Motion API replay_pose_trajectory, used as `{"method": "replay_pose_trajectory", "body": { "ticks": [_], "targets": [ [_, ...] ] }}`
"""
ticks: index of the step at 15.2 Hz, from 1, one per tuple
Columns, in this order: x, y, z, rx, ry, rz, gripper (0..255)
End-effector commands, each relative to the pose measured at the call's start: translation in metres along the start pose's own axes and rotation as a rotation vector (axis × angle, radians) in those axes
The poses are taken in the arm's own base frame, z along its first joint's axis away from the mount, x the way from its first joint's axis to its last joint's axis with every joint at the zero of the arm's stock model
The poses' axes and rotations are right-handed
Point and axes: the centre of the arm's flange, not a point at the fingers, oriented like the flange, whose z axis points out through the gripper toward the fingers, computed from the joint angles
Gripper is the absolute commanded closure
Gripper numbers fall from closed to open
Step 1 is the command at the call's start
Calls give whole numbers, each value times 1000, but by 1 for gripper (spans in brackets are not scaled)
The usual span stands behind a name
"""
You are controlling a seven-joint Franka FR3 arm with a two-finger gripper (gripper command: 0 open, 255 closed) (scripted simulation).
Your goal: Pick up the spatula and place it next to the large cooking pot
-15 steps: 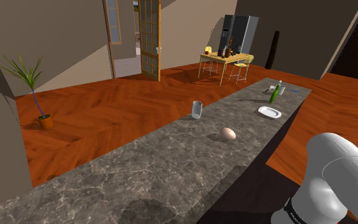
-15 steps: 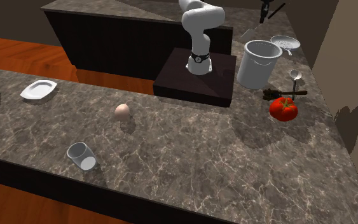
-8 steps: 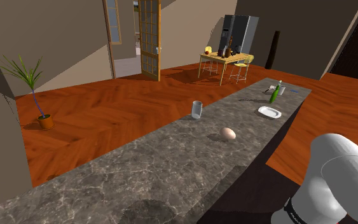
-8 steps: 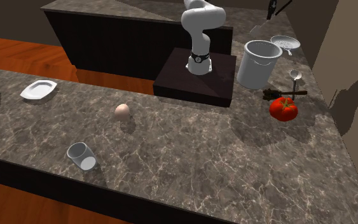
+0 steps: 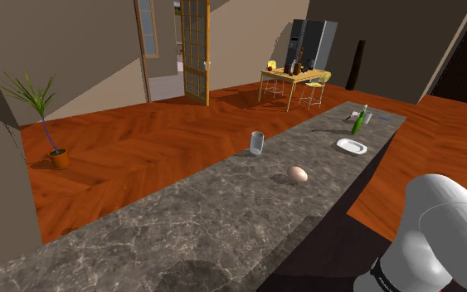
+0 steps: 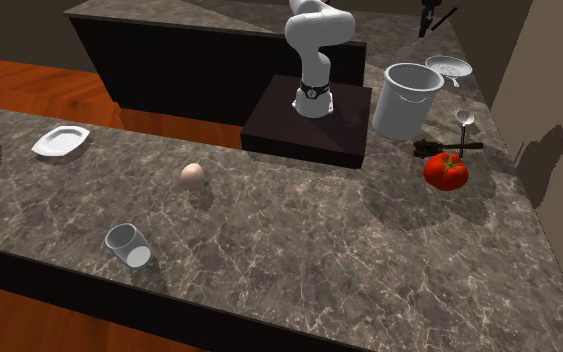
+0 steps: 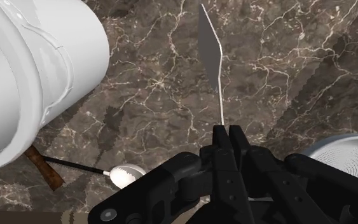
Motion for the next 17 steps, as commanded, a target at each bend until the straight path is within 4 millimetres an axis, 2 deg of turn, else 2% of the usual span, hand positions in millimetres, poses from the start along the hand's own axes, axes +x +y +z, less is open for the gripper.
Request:
{"method": "replay_pose_trajectory", "body": {
  "ticks": [1, 17],
  "targets": [
    [0, 0, 11, 0, 0, 0, 255],
    [-6, 0, 95, 0, 0, 0, 255]
  ]
}}
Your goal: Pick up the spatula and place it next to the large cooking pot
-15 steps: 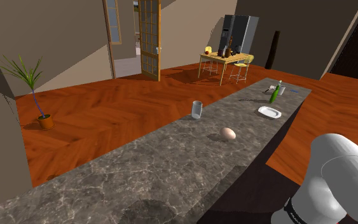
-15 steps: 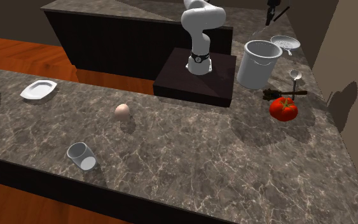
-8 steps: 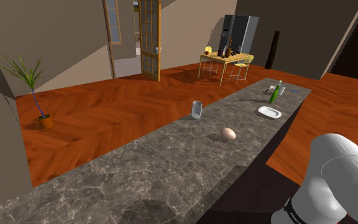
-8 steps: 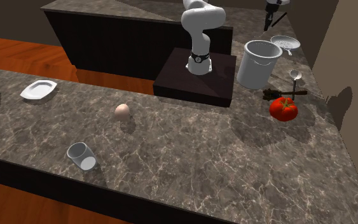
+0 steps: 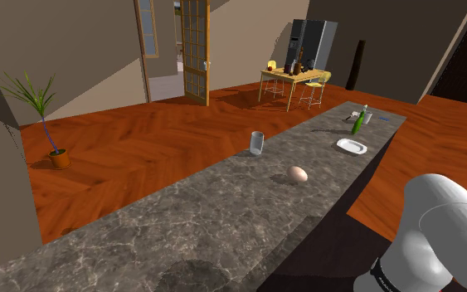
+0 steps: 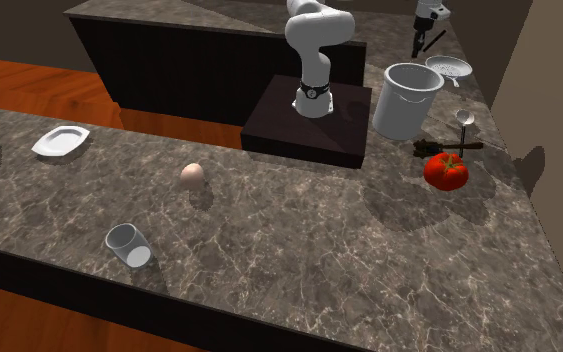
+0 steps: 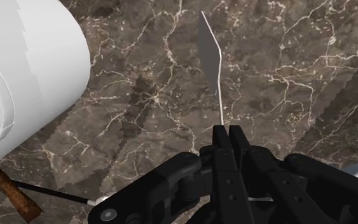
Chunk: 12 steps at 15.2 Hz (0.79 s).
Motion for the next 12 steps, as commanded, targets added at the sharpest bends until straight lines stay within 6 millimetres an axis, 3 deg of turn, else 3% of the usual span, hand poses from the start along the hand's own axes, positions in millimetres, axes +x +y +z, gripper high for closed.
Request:
{"method": "replay_pose_trajectory", "body": {
  "ticks": [1, 12],
  "targets": [
    [-1, -1, 9, 0, 0, 0, 255],
    [-5, -1, 67, 0, 0, 0, 255]
  ]
}}
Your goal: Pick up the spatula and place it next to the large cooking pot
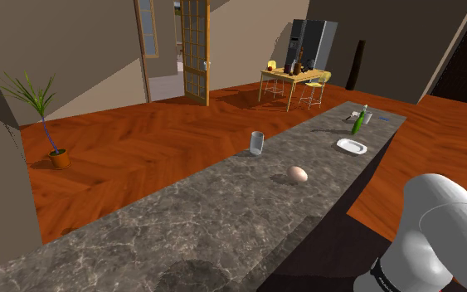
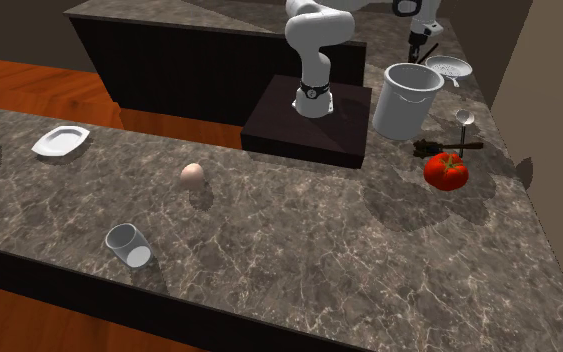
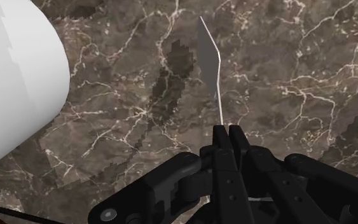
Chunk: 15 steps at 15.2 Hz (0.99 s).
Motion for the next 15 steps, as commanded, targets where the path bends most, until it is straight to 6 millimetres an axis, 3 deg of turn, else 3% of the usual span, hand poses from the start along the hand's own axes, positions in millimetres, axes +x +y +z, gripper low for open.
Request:
{"method": "replay_pose_trajectory", "body": {
  "ticks": [1, 15],
  "targets": [
    [0, 1, 11, 0, -2, 0, 255],
    [-5, 1, 85, 0, -2, 0, 255]
  ]
}}
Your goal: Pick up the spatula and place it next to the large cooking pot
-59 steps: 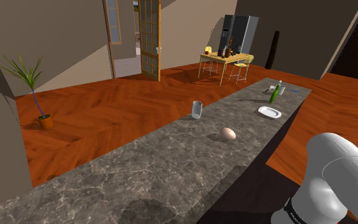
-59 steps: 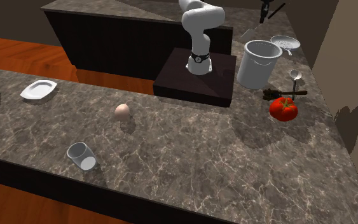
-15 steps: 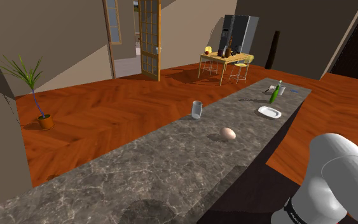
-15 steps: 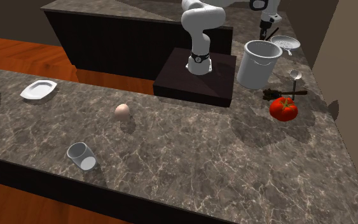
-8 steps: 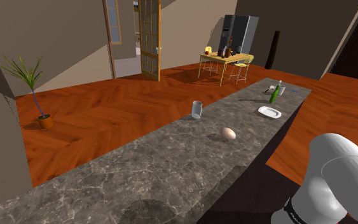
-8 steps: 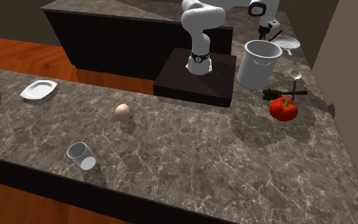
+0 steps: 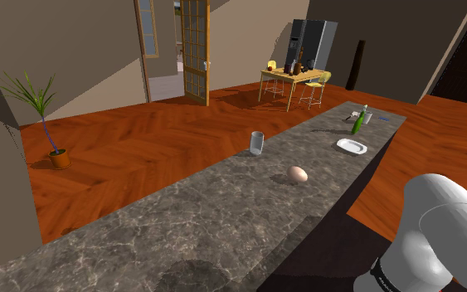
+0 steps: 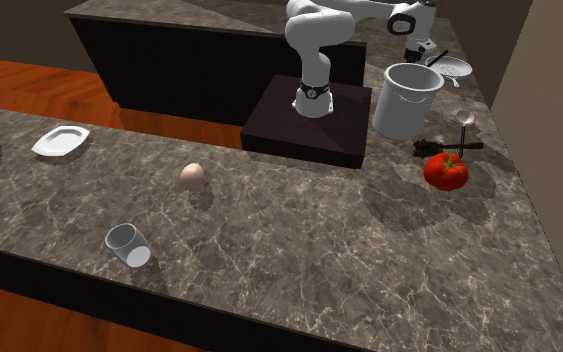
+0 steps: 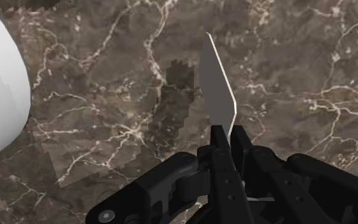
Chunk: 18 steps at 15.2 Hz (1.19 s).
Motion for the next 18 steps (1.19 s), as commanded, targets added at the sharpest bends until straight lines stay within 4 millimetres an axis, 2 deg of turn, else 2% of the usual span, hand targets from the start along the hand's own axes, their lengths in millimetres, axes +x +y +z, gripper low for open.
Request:
{"method": "replay_pose_trajectory", "body": {
  "ticks": [1, 8, 15, 16, 18],
  "targets": [
    [-4, 0, 18, -7, -19, 0, 255],
    [-7, 0, 54, -7, -19, 0, 255],
    [-7, 0, 54, -7, -19, 0, 255],
    [-6, 2, 55, -6, -19, 0, 0],
    [-4, 1, 56, -6, -19, 0, 0]
  ]
}}
